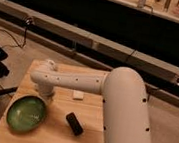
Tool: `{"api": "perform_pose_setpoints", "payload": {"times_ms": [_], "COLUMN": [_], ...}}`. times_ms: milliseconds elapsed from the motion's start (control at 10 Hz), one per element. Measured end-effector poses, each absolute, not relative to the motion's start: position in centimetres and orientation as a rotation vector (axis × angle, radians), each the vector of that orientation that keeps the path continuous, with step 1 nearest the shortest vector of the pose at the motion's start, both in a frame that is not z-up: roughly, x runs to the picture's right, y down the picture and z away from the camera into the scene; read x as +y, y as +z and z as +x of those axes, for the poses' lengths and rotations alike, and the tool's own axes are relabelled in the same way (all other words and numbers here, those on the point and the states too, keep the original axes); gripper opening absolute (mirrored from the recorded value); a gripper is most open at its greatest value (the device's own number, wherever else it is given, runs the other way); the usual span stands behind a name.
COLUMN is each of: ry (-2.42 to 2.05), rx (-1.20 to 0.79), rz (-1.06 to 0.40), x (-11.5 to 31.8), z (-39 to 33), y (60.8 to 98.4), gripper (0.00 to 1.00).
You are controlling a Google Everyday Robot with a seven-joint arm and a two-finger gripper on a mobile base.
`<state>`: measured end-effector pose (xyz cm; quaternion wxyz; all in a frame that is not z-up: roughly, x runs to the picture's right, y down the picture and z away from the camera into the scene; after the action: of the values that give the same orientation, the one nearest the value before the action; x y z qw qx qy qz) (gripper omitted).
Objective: Push the ceramic bowl across the table
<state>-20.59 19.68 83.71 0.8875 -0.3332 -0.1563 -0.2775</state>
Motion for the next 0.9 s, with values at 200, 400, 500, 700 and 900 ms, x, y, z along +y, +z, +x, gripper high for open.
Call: {"api": "perform_pose_setpoints", "payload": {"times_ms": [200,400,500,700,900], "ry": [-0.569,-0.564,-0.564,-0.573,-0.583], "rx": [-0.358,-0.395,-0.399,-0.454,-0.497], "rz": [-0.694,-0.690,-0.689,-0.679,-0.674], "x": [20.6,21.3,21.4,22.4,23.1], "z": [-21.2,-21.8,-22.0,-23.4,-24.4], "y": [83.0,82.3,82.2,81.3,80.8], "gripper": [0.00,0.00,0.00,0.00,0.00]}}
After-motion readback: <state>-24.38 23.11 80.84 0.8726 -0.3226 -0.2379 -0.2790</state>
